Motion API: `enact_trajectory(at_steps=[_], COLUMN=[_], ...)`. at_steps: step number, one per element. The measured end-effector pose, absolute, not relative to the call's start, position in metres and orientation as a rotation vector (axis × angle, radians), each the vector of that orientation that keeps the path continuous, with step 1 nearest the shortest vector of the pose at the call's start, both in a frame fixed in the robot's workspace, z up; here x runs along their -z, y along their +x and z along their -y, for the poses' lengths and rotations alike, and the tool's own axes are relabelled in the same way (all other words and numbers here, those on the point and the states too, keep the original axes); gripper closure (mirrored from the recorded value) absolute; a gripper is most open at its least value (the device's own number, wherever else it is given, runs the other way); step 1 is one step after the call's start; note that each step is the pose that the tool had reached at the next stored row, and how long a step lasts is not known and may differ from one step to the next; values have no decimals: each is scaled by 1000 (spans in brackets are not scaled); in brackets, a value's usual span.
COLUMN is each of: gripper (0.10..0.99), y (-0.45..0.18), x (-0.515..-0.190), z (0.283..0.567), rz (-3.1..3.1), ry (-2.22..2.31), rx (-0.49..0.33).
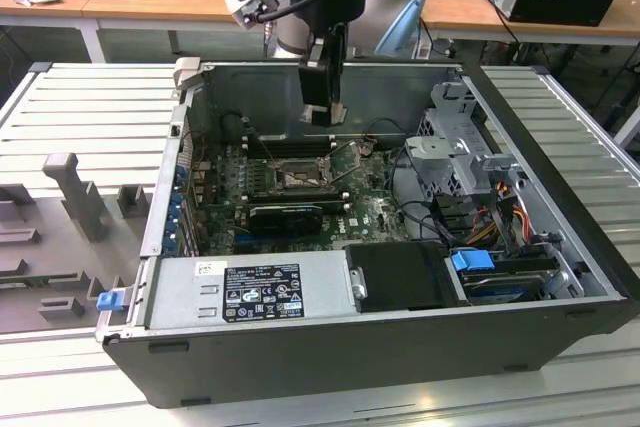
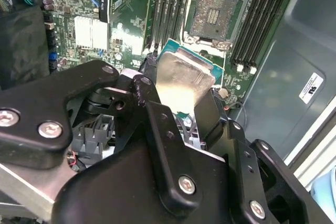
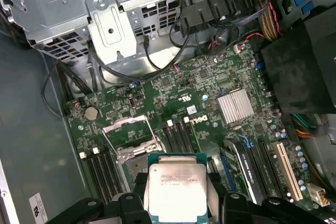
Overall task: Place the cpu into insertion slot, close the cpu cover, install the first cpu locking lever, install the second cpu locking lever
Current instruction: 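Place the cpu into insertion slot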
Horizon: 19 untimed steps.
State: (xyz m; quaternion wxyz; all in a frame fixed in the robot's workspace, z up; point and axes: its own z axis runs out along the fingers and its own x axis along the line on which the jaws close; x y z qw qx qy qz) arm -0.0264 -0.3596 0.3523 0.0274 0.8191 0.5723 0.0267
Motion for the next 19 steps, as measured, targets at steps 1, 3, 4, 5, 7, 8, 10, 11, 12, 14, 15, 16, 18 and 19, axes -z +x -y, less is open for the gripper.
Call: enact_trajectory(at_steps=[1,3,4,5,7,8,10,11,12,14,15,16,18,19], gripper=[557,557,557,557,557,557,557,557,557,557,557,557,557,557], y=[-26,-26,-26,-26,-26,-26,-26,-26,-26,-26,-26,-26,-26,-27], x=[-351,-348,-346,-344,-340,-338,-335,-334,-333,-328,-325,-324,-322,-321], z=[360,360,360,360,360,360,360,360,360,360,360,360,360,360], rz=[-1767,-1765,-1764,-1763,-1785,-1806,-1864,-1889,-1911,-2009,-2053,-2074,-2115,-2133], ry=[2530,2530,2529,2528,2510,2495,2454,2435,2419,2341,2303,2285,2249,2233], rx=[-82,-81,-80,-78,-76,-77,-79,-80,-81,-84,-86,-86,-88,-88])
